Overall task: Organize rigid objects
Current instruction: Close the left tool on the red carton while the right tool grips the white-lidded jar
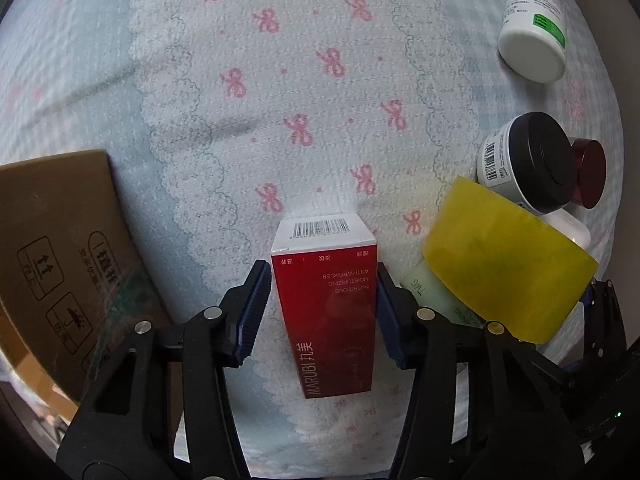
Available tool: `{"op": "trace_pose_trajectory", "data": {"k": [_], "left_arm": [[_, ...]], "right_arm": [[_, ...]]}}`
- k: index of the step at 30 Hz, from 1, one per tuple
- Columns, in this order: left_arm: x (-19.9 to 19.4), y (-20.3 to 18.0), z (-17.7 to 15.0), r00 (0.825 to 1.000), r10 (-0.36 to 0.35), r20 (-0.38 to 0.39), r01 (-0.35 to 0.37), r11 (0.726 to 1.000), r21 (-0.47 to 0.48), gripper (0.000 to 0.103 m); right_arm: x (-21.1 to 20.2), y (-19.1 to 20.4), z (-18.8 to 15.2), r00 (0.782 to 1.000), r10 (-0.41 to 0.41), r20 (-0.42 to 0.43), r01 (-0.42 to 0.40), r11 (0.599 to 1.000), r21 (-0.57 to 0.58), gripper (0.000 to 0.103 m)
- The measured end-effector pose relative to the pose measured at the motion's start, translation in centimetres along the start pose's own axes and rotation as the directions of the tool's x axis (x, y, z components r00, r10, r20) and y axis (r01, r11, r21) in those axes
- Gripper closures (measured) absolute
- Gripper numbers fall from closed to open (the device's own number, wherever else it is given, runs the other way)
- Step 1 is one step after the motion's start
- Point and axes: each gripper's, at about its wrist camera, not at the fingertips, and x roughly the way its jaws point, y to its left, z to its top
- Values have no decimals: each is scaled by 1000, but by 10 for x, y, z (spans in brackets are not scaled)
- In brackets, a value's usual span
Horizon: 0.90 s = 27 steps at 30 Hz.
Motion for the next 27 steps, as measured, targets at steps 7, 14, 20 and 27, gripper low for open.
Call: {"op": "trace_pose_trajectory", "data": {"k": [7, 14, 20, 27], "left_arm": [[16, -7, 2, 999, 45, -24, -44, 999, 16, 64], [3, -3, -9, 999, 28, 15, -28, 1000, -5, 65], [-25, -8, -22, 996, 19, 88, -20, 1000, 15, 66], [-73, -10, -31, 984, -15, 178, 11, 1000, 26, 66]], "right_arm": [[2, 1, -2, 1000, 10, 11, -10, 1000, -10, 37], [-12, 1, -12, 1000, 11, 22, -12, 1000, 6, 37], [-30, -8, -19, 999, 5, 51, -6, 1000, 26, 37], [-71, -8, -25, 996, -22, 90, 17, 998, 54, 37]]}}
